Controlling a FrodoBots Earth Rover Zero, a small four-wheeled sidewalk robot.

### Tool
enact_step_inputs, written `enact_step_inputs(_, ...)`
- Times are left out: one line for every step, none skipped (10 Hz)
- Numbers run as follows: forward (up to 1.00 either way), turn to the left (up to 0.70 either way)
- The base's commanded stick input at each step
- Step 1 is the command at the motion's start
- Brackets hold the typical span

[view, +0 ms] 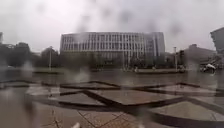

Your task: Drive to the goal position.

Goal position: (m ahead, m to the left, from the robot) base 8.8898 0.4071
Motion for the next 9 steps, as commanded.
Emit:
enact_step_inputs(0.70,0.01)
enact_step_inputs(0.70,0.01)
enact_step_inputs(0.70,0.01)
enact_step_inputs(0.70,0.01)
enact_step_inputs(0.70,0.03)
enact_step_inputs(0.70,0.09)
enact_step_inputs(0.70,0.13)
enact_step_inputs(0.70,0.14)
enact_step_inputs(0.70,0.14)
